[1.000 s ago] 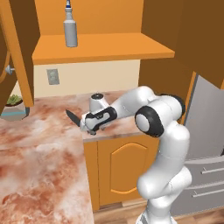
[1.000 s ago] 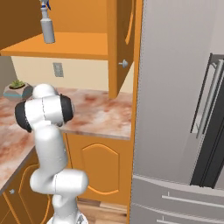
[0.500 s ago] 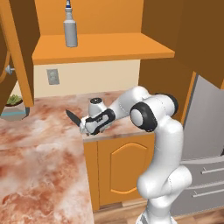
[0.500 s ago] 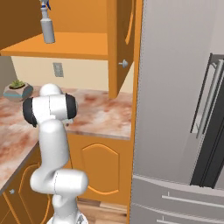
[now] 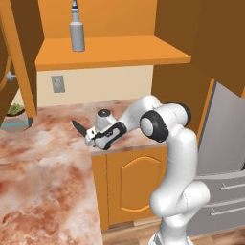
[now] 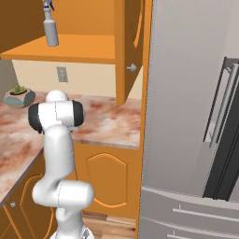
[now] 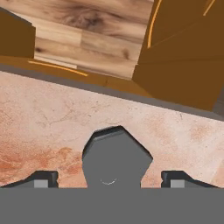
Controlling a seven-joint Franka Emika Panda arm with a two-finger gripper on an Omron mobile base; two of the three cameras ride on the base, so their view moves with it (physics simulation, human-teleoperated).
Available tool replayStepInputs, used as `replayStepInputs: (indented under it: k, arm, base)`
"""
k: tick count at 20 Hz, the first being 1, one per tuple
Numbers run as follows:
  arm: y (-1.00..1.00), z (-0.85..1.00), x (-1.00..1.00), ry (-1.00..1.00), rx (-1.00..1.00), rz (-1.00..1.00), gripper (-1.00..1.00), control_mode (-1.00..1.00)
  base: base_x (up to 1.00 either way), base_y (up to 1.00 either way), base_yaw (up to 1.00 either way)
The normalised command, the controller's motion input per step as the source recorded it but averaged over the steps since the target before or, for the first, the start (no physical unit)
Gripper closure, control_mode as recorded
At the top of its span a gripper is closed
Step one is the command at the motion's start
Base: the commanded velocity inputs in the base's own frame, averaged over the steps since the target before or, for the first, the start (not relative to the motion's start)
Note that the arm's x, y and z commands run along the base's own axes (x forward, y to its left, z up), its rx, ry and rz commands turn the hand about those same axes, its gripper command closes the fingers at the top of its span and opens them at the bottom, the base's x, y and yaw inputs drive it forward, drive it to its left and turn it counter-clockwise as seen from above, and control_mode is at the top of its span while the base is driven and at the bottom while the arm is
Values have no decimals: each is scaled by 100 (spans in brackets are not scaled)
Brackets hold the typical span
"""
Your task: Move the cutting board and knife to the sink. Then move spray from the cabinet to the counter.
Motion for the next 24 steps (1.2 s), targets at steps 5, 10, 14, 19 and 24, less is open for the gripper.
replayStepInputs:
  k: [5, 10, 14, 19, 24]
  arm:
    - [1, -26, 5, -3, 0, 0, 100, -100]
    - [0, -6, -2, 0, 0, 0, 100, -100]
    - [-5, 28, -11, 0, 2, 0, 100, -100]
    - [-14, 96, -50, 2, 1, 0, 100, -100]
    - [-26, 100, -64, 2, 0, 0, 100, -100]
  base:
    - [0, 0, 0]
    - [0, 0, 0]
    - [0, 0, 0]
    - [0, 0, 0]
    - [0, 0, 0]
